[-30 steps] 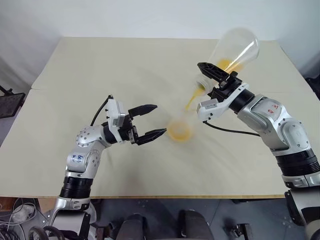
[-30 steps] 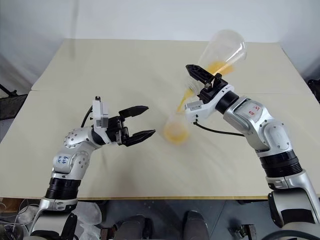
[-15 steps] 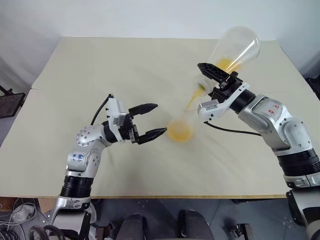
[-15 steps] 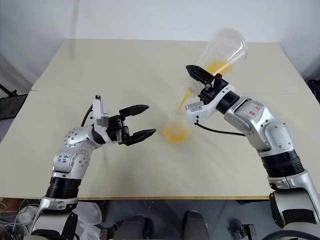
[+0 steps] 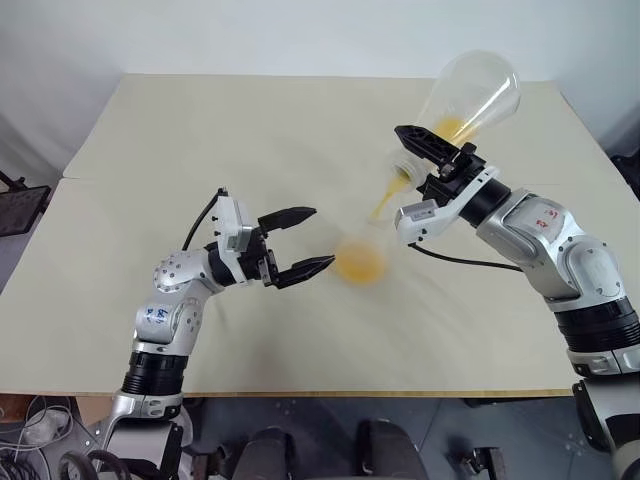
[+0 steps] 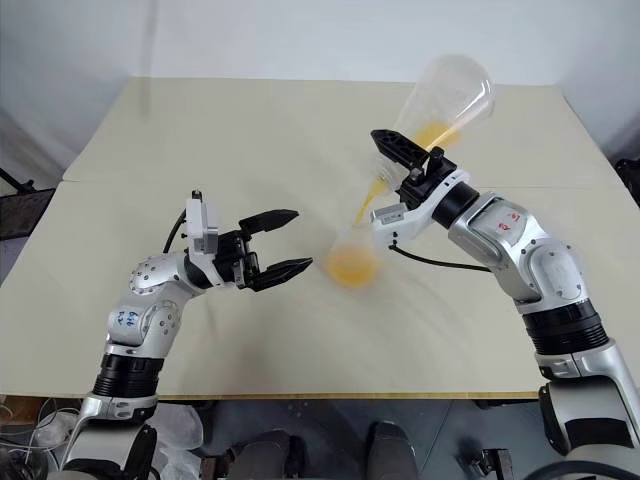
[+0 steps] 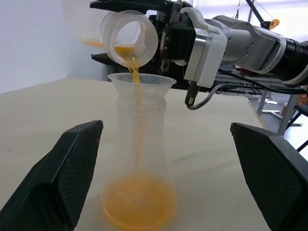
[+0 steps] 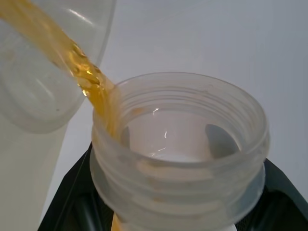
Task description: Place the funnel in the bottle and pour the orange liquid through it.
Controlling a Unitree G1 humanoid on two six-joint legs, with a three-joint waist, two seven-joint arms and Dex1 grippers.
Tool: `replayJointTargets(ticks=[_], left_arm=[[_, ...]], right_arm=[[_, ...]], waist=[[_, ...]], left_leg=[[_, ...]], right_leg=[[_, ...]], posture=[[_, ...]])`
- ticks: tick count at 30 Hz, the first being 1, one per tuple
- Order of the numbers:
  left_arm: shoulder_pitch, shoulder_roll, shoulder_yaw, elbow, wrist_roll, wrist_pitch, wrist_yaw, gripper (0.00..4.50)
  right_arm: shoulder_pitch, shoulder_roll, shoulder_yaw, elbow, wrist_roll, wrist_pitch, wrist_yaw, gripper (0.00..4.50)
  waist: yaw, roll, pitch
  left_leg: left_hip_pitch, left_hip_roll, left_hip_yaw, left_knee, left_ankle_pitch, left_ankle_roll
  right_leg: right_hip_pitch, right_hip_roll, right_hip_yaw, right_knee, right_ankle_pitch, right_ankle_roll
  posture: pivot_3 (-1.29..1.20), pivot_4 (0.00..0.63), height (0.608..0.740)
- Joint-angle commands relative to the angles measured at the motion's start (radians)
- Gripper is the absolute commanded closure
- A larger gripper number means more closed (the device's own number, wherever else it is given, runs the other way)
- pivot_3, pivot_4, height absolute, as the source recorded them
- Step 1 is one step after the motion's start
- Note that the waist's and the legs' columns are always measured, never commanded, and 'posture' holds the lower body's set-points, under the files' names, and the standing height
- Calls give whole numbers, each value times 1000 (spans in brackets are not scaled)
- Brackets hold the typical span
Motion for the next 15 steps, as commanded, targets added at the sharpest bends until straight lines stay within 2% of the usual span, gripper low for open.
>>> replayJointTargets(ticks=[1, 15], left_arm=[[-14, -5, 5, -4, -2, -23, 5, 0], [-13, -7, 2, -2, -2, -31, 11, 0]], right_arm=[[-9, -20, -20, -34, 2, -4, -27, 2021], [-20, -27, -13, -25, -19, -22, -55, 2021]], waist=[[0, 0, 0], [0, 0, 0]], left_leg=[[0, 0, 0, 0, 0, 0], [0, 0, 0, 0, 0, 0]], right_leg=[[0, 0, 0, 0, 0, 0], [0, 0, 0, 0, 0, 0]], posture=[[0, 150, 740], [0, 150, 740]])
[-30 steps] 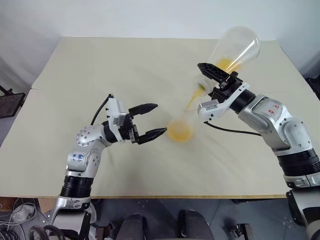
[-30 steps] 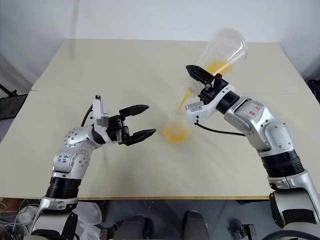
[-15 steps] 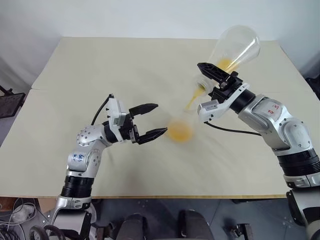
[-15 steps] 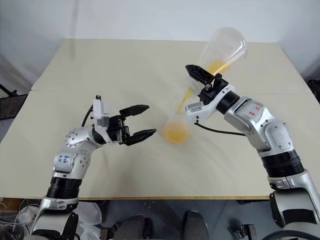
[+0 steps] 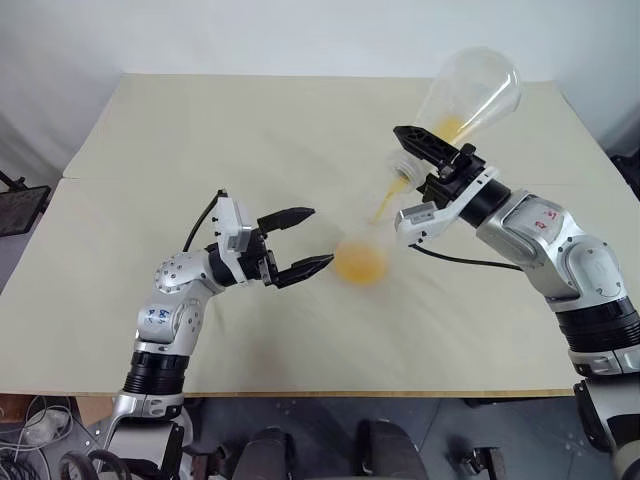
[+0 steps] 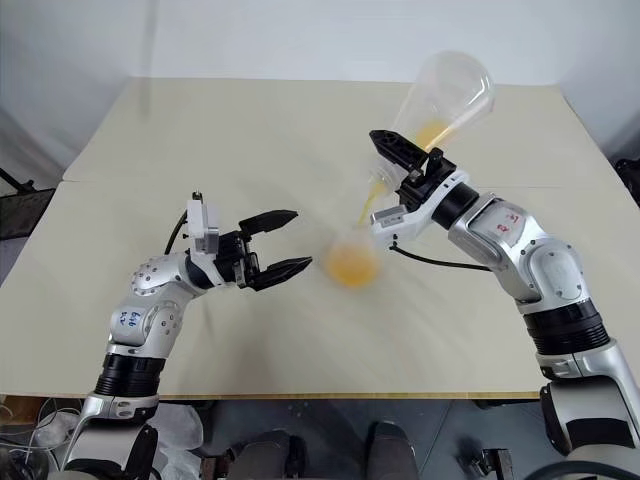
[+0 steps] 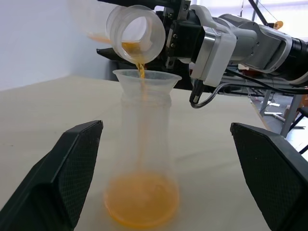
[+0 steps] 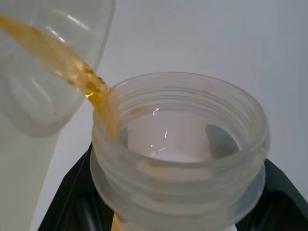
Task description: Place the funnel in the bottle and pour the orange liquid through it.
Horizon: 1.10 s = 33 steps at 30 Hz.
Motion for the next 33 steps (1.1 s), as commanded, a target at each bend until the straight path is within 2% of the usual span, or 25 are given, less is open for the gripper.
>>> replayJointTargets(ticks=[1, 33], left_arm=[[-13, -4, 2, -25, -3, -16, 4, 0], [-8, -23, -6, -24, -1, -27, 17, 0]], right_arm=[[-21, -21, -17, -25, 1, -4, -23, 2021], [-41, -36, -18, -37, -57, -20, -63, 2021]], waist=[[0, 0, 0], [0, 0, 0]], left_leg=[[0, 0, 0, 0, 0, 0], [0, 0, 0, 0, 0, 0]], right_leg=[[0, 0, 0, 0, 0, 0], [0, 0, 0, 0, 0, 0]], posture=[[0, 150, 740], [0, 150, 740]])
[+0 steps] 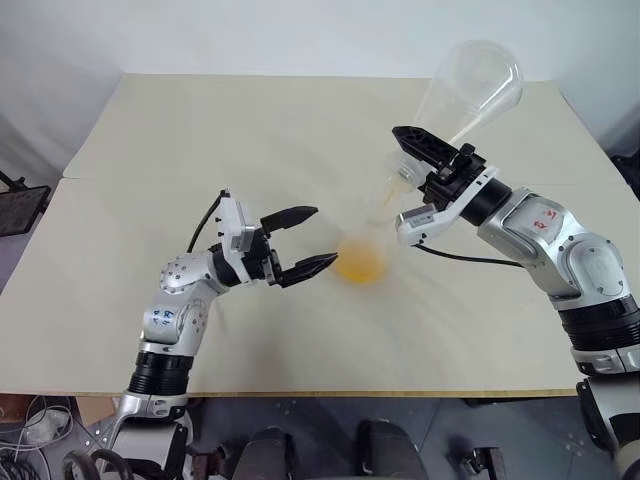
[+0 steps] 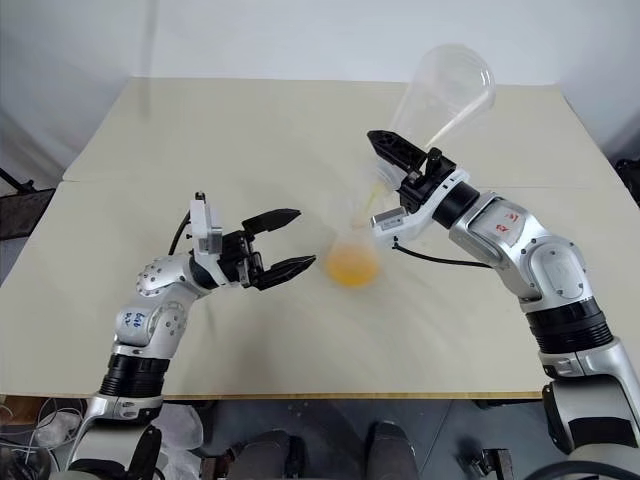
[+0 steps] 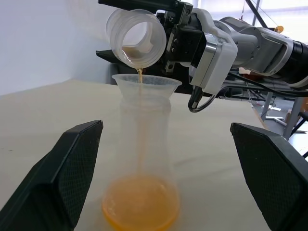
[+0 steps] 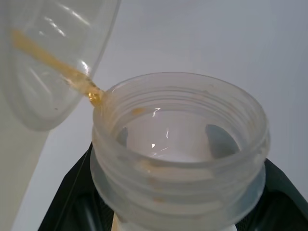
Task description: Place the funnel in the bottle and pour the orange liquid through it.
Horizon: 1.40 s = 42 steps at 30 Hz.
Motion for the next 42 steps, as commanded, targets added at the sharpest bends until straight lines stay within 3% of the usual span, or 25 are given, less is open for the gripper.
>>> replayJointTargets(ticks=[1, 20, 25, 35, 42], left_arm=[[-8, -1, 3, -23, 0, -18, 3, 0], [-9, -5, 4, -17, 0, -26, 1, 0], [-11, -4, 4, -18, 1, -26, 1, 0], [-15, 4, 9, -14, 1, -25, -3, 0], [-10, 14, 12, -18, -1, -20, -6, 0]], right_arm=[[-33, -24, -18, -37, -3, -3, -27, 2021], [-38, -23, -19, -36, -38, 1, -68, 2021], [-30, -5, -35, -15, 24, 17, -44, 2021], [-3, 34, -79, -39, 297, 70, 77, 2021], [46, 153, -200, -135, 824, 358, 362, 2021]], waist=[[0, 0, 0], [0, 0, 0], [0, 0, 0], [0, 0, 0], [2, 0, 0]], left_leg=[[0, 0, 0, 0, 0, 0], [0, 0, 0, 0, 0, 0], [0, 0, 0, 0, 0, 0], [0, 0, 0, 0, 0, 0], [0, 0, 0, 0, 0, 0]], right_leg=[[0, 0, 0, 0, 0, 0], [0, 0, 0, 0, 0, 0], [0, 0, 0, 0, 0, 0], [0, 0, 0, 0, 0, 0], [0, 0, 0, 0, 0, 0]], posture=[[0, 150, 740], [0, 150, 740], [0, 150, 740], [0, 150, 740], [0, 150, 740]])
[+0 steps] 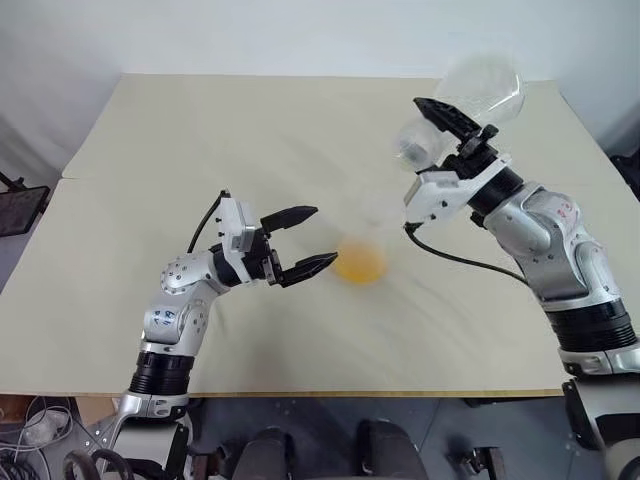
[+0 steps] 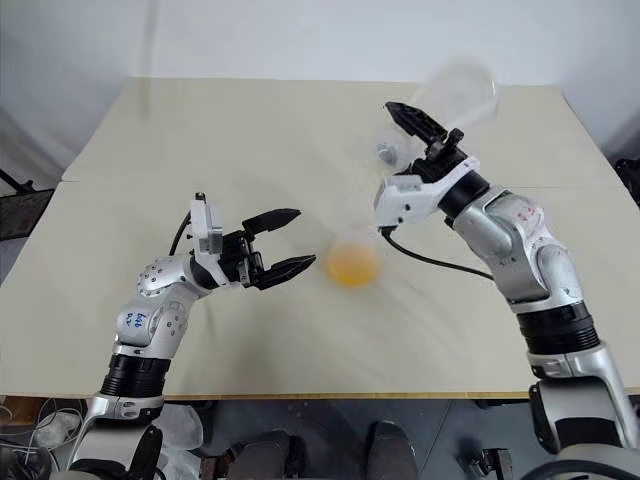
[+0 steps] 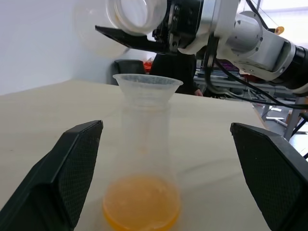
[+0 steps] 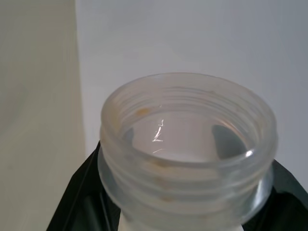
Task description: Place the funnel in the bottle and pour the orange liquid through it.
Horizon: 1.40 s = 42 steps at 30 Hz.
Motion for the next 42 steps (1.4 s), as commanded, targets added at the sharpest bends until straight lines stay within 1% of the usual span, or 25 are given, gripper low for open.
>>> replayJointTargets(ticks=[1, 3, 4, 7, 8, 11, 13, 15, 19, 22, 27, 29, 30, 31, 33, 39, 42], left_arm=[[-8, 16, 13, -25, -2, -14, -3, 0], [-1, 25, 16, -25, -2, -11, -4, 0], [2, 29, 16, -25, -2, -10, -5, 0], [5, 33, 14, -25, -5, -11, -5, 0], [5, 34, 14, -25, -5, -11, -4, 0], [2, 34, 13, -22, -5, -10, -4, 0], [2, 34, 12, -22, -6, -10, -5, 0], [-3, 24, 22, -21, -24, -2, 0, 0], [-9, 25, 27, -17, -27, 1, -2, 0], [-13, 32, 26, -16, -24, 5, -8, 0], [-18, 41, 29, -20, -24, 11, -11, 0], [-18, 45, 31, -23, -25, 14, -10, 0], [-16, 47, 32, -25, -26, 14, -10, 0], [-14, 49, 33, -27, -26, 15, -11, 0], [-10, 53, 34, -29, -26, 16, -12, 0], [-9, 59, 35, -27, -25, 16, -17, 0], [-9, 60, 35, -25, -25, 15, -18, 0]], right_arm=[[21, 24, -110, -119, 298, 206, 141, 2021], [77, 28, -218, -183, 506, 385, 202, 2021], [100, 26, -263, -206, 582, 457, 218, 2021], [132, 3, -390, -149, 649, 592, 172, 2021], [129, 10, -434, -122, 681, 592, 159, 2021], [149, -25, -541, -15, 710, 591, 150, 2021], [164, -43, -601, 52, 710, 591, 111, 2021], [216, -61, -640, 91, 707, 530, 133, 2021], [261, -44, -702, 121, 747, 520, 103, 2021], [305, -22, -719, 122, 780, 524, 103, 2021], [335, 5, -761, 131, 851, 519, 111, 2021], [341, 6, -765, 125, 864, 523, 105, 1292], [347, 2, -761, 124, 865, 522, 105, 1052], [351, -2, -758, 123, 866, 522, 105, 662], [359, -7, -756, 118, 870, 519, 104, 36], [374, -26, -780, 82, 899, 519, 103, 36], [380, -38, -790, 62, 918, 517, 124, 36]], waist=[[3, 0, 0], [6, 0, 0], [8, 0, 0], [13, 0, 0], [13, 0, 0], [16, 0, 0], [21, 0, 0], [24, 0, 0], [26, 0, 0], [24, 0, 0], [26, 0, 0], [26, 0, 0], [26, 0, 0], [26, 0, 0], [28, 0, 0], [28, 0, 0], [28, 0, 0]], left_leg=[[0, 0, 0, 0, 0, 0], [0, 0, -1, 0, 0, 0], [0, -1, -3, 0, 0, 0], [0, -1, -3, 0, 0, 0], [0, -1, -3, 0, 0, 0], [0, -1, -2, 0, 0, 0], [0, -1, 1, -1, 0, 0], [0, -1, 5, -1, 0, 0], [0, -1, 8, -1, 0, 0], [1, 0, 9, -1, 0, 0], [1, 0, 10, -1, 0, 0], [1, 0, 10, -1, 0, 0], [1, 0, 10, -1, 0, 0], [1, 0, 10, -1, 0, 0], [1, 0, 10, -1, 0, 0], [1, 0, 10, -1, 0, 0], [1, 0, 10, -1, 0, 0]], right_leg=[[0, 0, 0, 0, 0, 0], [0, 0, 0, 0, 0, 0], [1, 0, 0, 0, 0, 0], [2, 0, -1, 0, 0, 0], [2, 0, -1, 0, 0, 0], [1, 0, -1, 0, 0, 0], [1, 0, -1, 0, 0, 0], [1, 0, 0, -1, 0, 0], [1, 0, 0, -1, 0, 0], [1, 0, 0, -1, 0, 0], [1, 0, 1, -1, 0, 0], [1, 0, 1, -1, 0, 0], [1, 0, 1, -1, 0, 0], [1, 0, 1, -1, 0, 0], [1, 0, 1, -1, 0, 0], [1, 0, 1, -1, 0, 0], [1, 0, 1, -1, 0, 0]], posture=[[0, 150, 740], [0, 150, 740], [0, 150, 740], [0, 150, 740], [0, 150, 740], [0, 150, 740], [0, 150, 740], [0, 150, 740], [0, 150, 740], [0, 150, 740], [0, 150, 740], [0, 150, 740], [0, 150, 740], [0, 150, 740], [0, 150, 740], [0, 150, 740], [0, 150, 740]])
